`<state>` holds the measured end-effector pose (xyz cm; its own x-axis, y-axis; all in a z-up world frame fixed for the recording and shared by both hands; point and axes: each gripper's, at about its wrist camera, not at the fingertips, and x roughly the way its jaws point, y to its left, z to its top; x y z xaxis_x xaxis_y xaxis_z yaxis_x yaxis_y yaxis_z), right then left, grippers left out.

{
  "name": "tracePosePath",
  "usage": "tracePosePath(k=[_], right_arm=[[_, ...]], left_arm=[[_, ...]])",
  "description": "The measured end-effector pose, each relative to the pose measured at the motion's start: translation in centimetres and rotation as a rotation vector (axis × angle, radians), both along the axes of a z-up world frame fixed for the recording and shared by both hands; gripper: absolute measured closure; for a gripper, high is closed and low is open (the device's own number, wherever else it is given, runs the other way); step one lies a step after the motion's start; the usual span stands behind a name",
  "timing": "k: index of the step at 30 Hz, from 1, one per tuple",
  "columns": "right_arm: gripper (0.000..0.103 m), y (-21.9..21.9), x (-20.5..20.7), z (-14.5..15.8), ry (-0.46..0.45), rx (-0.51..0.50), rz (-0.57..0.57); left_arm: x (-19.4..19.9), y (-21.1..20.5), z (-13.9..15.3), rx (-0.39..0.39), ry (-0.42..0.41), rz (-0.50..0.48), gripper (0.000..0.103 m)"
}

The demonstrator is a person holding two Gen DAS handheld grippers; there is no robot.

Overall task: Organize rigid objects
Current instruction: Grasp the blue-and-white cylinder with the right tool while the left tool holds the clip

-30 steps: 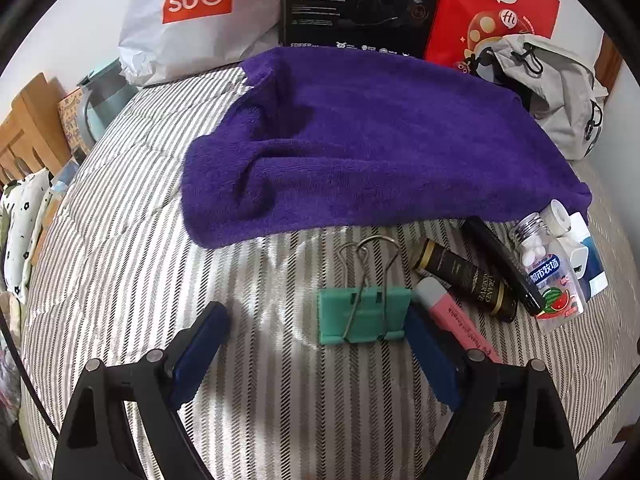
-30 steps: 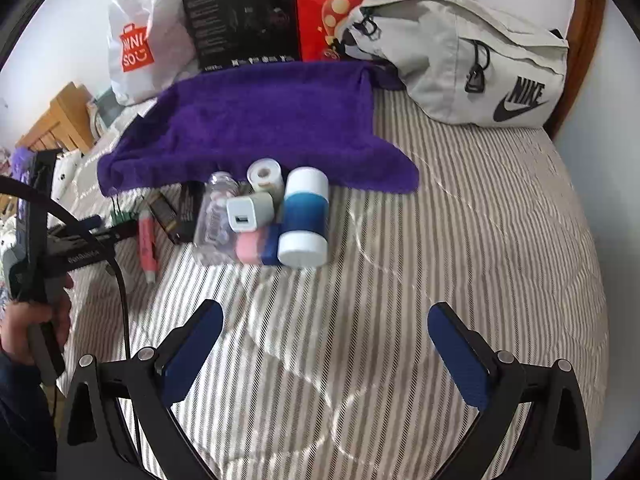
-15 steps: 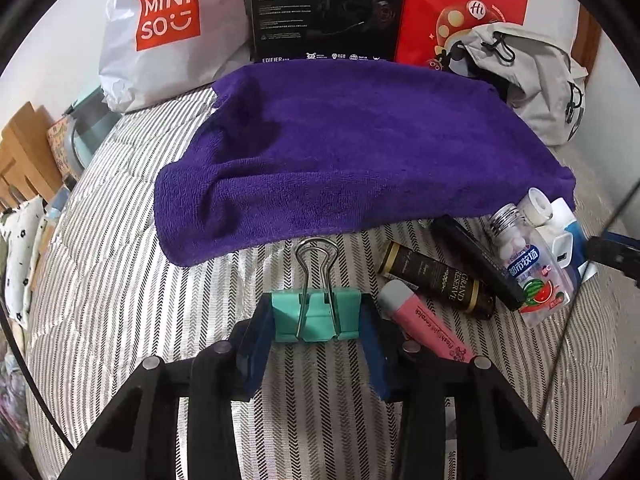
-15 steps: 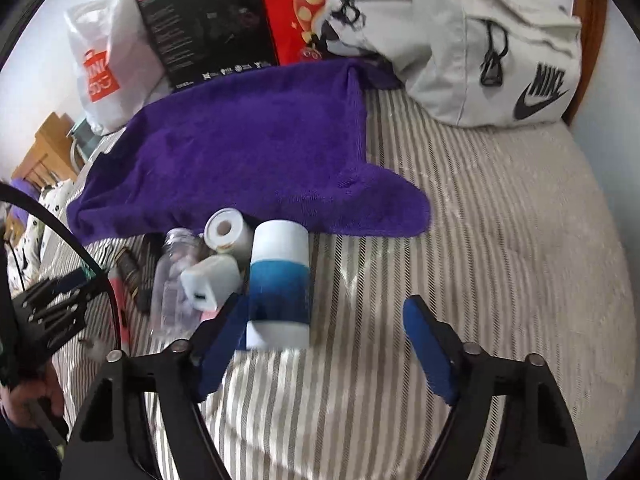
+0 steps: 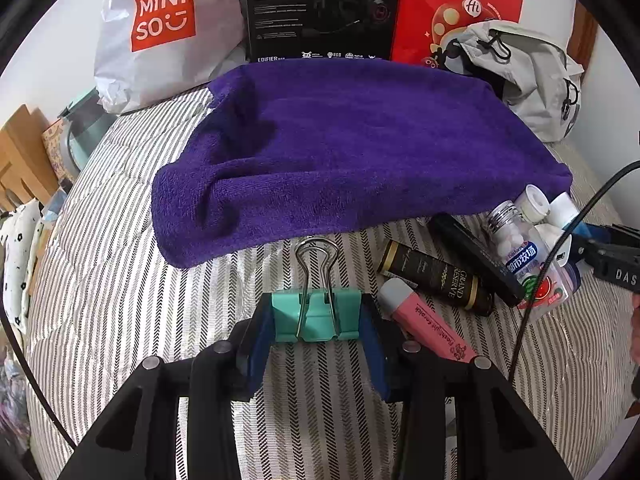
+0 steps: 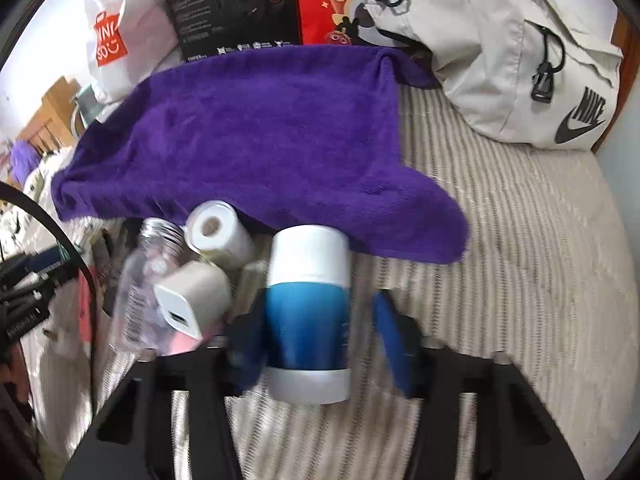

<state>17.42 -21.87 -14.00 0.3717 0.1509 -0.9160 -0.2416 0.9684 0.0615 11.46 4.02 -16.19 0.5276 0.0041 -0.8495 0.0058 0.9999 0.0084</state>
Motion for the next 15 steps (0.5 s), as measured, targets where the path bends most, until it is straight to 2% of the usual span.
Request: tracePosePath(k=[3, 7, 8, 15], right_arm=[[0.067, -0.7, 0.2, 0.0, 0.006, 0.014, 0.001], [0.067, 0.0, 0.0, -0.1, -0.033, -0.028, 0.017], [0.067, -0.1, -0.1, -0.1, -0.036, -0.021, 0.013], [0.067, -1.8, -0.3, 0.5, 0.015, 0.077, 0.002]], left_arm=[[0.0, 0.0, 0.0, -0.002, -0.01, 0.008, 0.064], [-0.1, 0.0, -0.1, -0.003, -0.019, 0.007, 0.064], [-0.2, 0.1, -0.1, 0.008, -0.04, 0.049, 0.064], [-0.6, 0.5, 0.3, -0.022, -0.029, 0.046, 0.064]])
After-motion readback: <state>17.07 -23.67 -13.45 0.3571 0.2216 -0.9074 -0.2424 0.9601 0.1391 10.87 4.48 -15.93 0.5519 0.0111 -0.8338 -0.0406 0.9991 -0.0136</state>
